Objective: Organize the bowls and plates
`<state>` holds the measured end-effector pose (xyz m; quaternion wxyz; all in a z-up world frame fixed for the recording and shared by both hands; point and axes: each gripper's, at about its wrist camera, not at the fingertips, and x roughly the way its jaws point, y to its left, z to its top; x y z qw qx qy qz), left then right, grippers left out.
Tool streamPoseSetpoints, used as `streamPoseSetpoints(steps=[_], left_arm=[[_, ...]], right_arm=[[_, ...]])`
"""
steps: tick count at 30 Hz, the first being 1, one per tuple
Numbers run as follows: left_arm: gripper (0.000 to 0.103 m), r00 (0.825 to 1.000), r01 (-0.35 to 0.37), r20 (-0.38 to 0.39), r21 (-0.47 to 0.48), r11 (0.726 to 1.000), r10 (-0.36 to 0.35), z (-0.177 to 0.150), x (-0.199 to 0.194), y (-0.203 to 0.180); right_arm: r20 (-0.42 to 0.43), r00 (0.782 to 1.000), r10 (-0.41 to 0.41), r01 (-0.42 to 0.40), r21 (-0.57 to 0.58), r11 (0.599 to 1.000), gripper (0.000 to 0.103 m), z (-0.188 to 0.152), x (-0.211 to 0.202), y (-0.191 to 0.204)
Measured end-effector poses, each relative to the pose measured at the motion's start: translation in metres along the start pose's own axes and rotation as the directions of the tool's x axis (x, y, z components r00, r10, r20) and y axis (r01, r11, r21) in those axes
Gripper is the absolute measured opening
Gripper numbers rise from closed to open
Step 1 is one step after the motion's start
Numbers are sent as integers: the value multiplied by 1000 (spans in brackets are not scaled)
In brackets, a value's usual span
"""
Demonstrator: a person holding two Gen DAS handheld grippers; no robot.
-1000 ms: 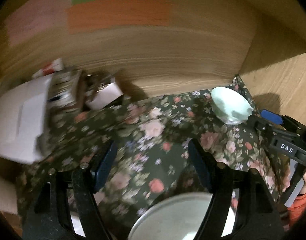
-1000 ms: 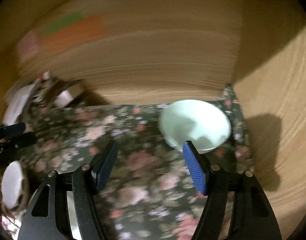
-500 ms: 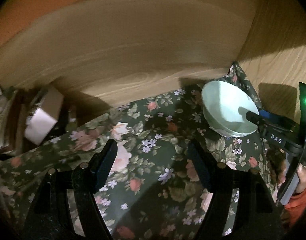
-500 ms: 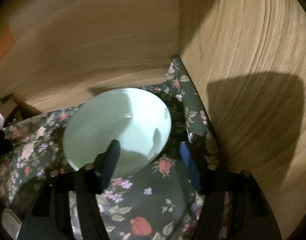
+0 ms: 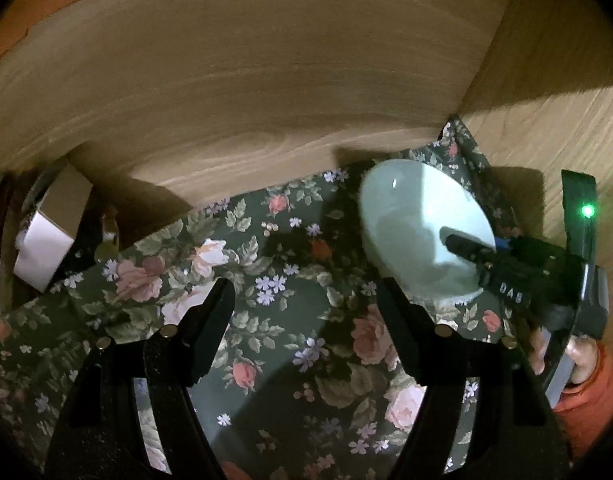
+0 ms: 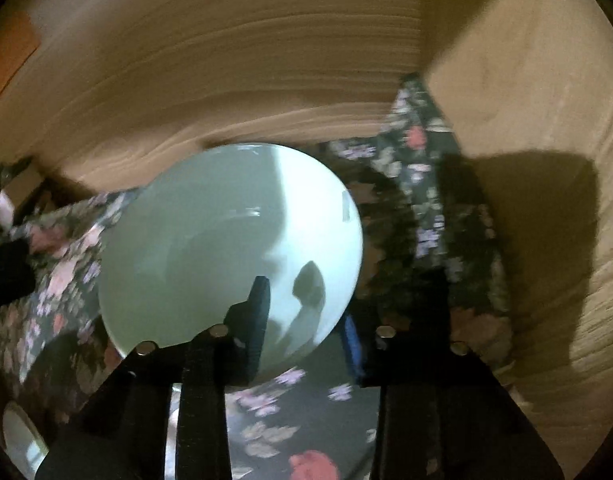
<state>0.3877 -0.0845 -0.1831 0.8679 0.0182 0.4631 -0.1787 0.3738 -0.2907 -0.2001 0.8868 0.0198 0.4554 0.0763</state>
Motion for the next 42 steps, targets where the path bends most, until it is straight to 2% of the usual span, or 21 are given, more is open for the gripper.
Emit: streamPoseSetpoints(steps=[4,8,11,14,17,19,26,34,42], left_arm=[[73,998,4,-57,-10,1000,-4,-7,9,-1],[72,994,-29,-108,-1,1000,29,-20,19,0],[64,989,-44,-141,0,999,44,-27,25,1],[58,985,-37,-168,-4,999,36,-30,29,1],[48,981,-32,-190,-2,999,31,-33,33,1],[38,979,-24,-202,6,1000,25,-35,35,-1],[20,977,-2,-213,24,1000,7,-40,40,-4],[19,980,-13,-199,22,1000,17,-39,34,-9],[19,991,-19,-132,30,999,23,-40,1,-18]], right_arm=[[-29,998,64,-66,-66,996,20,-14,-7,26],[-59,991,122,-128,-106,986,18,-30,-15,47],[-71,989,132,-140,-115,983,18,-35,-16,64],[-73,988,139,-145,-85,986,19,-35,-19,62],[-79,984,157,-162,-53,985,20,-31,-34,63],[-98,980,173,-177,-41,983,21,-23,-20,54],[-97,980,175,-182,-65,981,24,-24,-17,69],[-66,978,197,-198,-22,980,22,-22,-25,65],[-6,980,199,-199,-38,979,22,-20,-57,69]])
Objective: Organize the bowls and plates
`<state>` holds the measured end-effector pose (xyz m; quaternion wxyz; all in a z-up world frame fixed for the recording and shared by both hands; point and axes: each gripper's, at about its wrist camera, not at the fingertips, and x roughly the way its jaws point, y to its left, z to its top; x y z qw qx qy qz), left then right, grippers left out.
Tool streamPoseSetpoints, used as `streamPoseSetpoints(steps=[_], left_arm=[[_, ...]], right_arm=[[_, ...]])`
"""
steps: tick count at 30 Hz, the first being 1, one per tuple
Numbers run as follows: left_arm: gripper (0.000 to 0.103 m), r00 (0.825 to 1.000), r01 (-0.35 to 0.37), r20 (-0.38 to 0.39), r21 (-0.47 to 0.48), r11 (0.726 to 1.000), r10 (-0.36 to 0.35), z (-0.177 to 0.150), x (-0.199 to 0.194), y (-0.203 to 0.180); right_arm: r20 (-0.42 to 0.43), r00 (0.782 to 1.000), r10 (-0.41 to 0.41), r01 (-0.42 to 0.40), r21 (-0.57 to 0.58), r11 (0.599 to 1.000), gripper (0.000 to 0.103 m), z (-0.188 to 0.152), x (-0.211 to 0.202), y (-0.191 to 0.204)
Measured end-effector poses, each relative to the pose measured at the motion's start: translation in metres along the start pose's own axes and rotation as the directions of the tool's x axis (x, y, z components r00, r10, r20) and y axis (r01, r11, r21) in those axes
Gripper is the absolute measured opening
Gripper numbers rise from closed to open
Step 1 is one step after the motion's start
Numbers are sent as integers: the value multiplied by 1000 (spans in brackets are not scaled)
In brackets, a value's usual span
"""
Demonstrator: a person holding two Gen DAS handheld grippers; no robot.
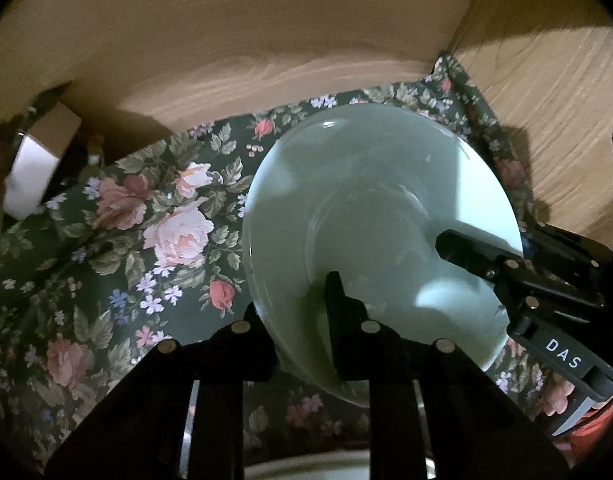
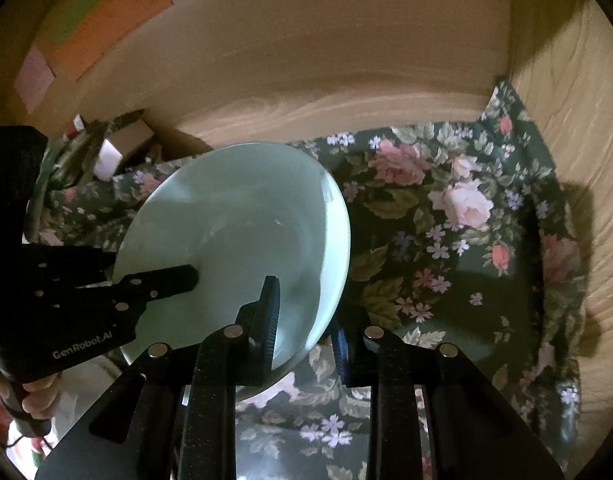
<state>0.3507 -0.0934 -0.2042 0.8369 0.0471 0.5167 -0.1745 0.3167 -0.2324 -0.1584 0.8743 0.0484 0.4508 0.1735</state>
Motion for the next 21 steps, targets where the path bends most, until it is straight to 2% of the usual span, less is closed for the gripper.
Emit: streamPoseSetpoints(steps=[9,21], left_arm=[[19,996,-18,87,-10,1000,19,-20,-52,-2],[19,982,-38,185,-40,998,45,-58,-114,5]], right_arm=[[66,998,5,-2,-39,999,22,-1,-39,21],[134,991,16,-4,-90,996,22,-17,-81,64]])
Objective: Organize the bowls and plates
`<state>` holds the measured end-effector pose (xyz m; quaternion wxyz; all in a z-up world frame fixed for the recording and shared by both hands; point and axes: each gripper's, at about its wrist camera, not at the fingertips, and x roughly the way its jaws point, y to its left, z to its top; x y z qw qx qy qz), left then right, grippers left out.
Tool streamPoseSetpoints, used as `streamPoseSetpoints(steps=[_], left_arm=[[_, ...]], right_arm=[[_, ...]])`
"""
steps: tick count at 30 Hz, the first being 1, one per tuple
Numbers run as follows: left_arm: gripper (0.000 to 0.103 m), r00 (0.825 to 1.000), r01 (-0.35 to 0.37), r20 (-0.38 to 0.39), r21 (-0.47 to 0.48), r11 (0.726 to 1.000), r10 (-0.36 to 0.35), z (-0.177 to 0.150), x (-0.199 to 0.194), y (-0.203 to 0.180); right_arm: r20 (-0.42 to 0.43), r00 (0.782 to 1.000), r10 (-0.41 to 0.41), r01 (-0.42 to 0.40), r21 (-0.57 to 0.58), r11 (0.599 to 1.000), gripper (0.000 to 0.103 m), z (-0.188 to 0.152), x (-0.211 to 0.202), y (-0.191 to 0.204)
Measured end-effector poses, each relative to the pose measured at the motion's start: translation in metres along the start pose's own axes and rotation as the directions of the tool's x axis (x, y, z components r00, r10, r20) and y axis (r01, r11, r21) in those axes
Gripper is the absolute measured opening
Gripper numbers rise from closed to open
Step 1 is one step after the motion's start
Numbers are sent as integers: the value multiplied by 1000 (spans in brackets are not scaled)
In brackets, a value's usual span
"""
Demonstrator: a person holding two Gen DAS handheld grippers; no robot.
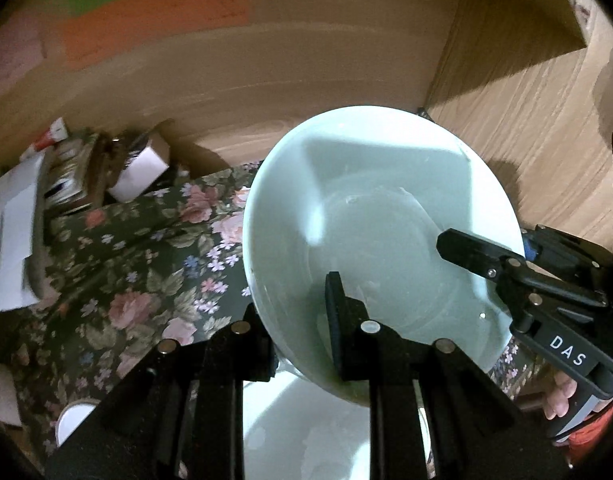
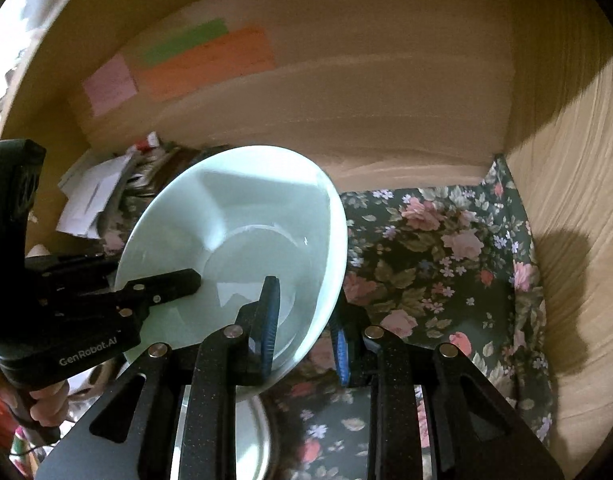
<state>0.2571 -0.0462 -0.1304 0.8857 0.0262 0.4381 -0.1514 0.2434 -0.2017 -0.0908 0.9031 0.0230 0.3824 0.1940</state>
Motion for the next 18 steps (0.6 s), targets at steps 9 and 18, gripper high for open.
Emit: streamPoseSetpoints(steps=[9,18], left_arm=[[19,999,-14,40,-38,999,16,-29,-39,25],[19,998,-39,43,-112,993,44,-63,-67,56]], right_arm=[[21,999,27,-26,-47,999,22,-8,-14,37],[3,997,81,-81,-105,991,22,-22,-10,80]])
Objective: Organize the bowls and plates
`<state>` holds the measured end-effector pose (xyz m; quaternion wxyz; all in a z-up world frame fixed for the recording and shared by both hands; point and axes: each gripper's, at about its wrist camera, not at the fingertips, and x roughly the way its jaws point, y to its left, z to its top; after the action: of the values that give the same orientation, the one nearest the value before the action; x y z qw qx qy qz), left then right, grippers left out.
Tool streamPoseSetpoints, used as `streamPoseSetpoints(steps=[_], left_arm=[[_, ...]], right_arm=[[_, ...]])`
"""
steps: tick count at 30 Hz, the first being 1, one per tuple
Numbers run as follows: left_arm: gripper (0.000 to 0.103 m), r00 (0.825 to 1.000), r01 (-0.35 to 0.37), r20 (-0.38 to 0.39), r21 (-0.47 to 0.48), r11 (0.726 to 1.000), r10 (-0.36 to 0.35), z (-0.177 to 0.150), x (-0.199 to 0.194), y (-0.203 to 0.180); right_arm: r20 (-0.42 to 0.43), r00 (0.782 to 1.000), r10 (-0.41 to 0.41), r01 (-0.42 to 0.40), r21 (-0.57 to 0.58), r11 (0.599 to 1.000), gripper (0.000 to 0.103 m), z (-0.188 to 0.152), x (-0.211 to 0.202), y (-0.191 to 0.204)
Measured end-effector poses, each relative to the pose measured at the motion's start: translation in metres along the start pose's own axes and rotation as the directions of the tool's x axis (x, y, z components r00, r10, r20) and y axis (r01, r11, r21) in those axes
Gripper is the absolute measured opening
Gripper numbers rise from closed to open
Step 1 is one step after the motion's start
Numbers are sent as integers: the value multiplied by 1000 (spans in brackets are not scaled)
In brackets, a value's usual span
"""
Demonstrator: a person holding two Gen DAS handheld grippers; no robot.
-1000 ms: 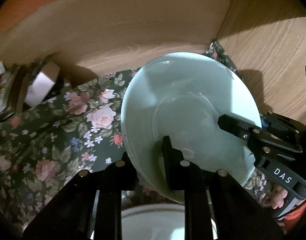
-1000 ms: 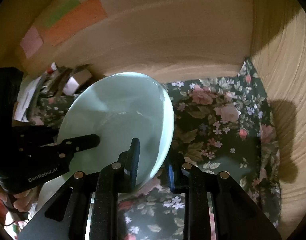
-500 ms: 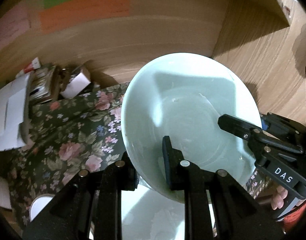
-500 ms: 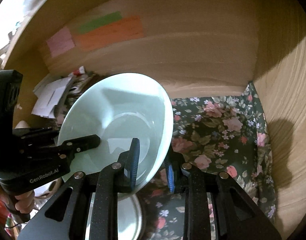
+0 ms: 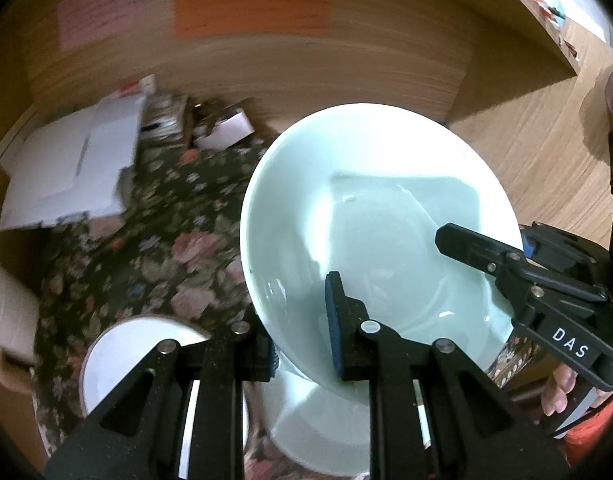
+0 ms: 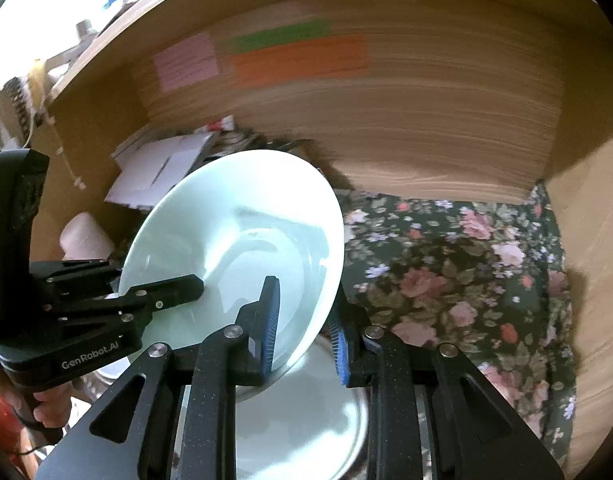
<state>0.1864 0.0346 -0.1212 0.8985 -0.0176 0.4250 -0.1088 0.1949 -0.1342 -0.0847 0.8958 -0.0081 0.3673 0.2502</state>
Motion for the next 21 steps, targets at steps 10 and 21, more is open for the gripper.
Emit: streamPoseSetpoints(steps=[10,21], left_arm=[[20,997,-76,-11,-74,994,76,-41,-22,44],[20,991,-135,-37,-169,976,131,-76,-39,94]], right_arm=[[-31,996,85,-87,-61,994,22,-14,20,53],[-85,980,179,-187,-97,977,22,-20,49,101]])
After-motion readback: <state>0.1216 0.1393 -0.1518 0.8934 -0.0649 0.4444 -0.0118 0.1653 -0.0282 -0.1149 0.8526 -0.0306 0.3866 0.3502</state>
